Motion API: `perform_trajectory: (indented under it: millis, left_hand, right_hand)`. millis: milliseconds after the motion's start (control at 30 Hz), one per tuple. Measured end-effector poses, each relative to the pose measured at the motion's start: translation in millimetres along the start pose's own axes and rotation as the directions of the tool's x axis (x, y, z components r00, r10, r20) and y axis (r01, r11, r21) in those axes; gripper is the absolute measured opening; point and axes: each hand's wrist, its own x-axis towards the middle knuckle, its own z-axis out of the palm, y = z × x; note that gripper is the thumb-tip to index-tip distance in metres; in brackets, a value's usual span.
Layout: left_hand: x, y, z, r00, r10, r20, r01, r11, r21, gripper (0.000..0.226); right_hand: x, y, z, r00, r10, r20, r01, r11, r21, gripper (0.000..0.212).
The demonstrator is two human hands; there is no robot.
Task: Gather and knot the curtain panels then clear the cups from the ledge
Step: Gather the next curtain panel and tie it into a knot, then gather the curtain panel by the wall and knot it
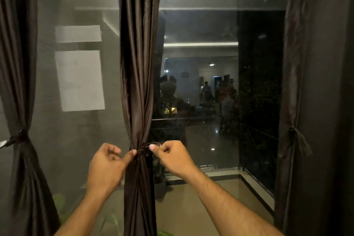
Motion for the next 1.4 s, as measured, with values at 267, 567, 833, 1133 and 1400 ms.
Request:
perform_trajectory:
  millis: [267,567,833,1133,1400]
  left_hand:
    - [-20,49,119,0.873,0.287,0.394,-0.28,0.957,-0.075,0.033]
    - [-8,204,297,0.703,0.552,0.45,-0.435,0.833,-0.343,0.033]
    - [6,337,428,0.693,0.631,0.348,-0.509,0.77,-0.385,0.08]
    - [36,436,503,0.796,0.564,0.222,-0.48,0.81,-0.337,0.099]
    - [66,443,495,0.853,0.495,0.165,-0.409,0.83,-0.379,0.093]
  right_hand:
    - [-21,26,-96,0.99,-0.088,-0.112,0.04,0.926,-0.376,0.015]
    - [-31,75,-357,0.689,-0.211,-0.693,-0.065,0.935,-0.349,0.041]
    - [-15,74,-548,0.539,-0.305,-0.785,-0.077,0.91,-0.406,0.065]
    - [88,52,-639,0.684,-0.279,-0.674,-0.002,0.923,-0.385,0.104]
    - [157,30,-594,0.793,-0.271,-0.546,0.074,0.932,-0.355,0.084]
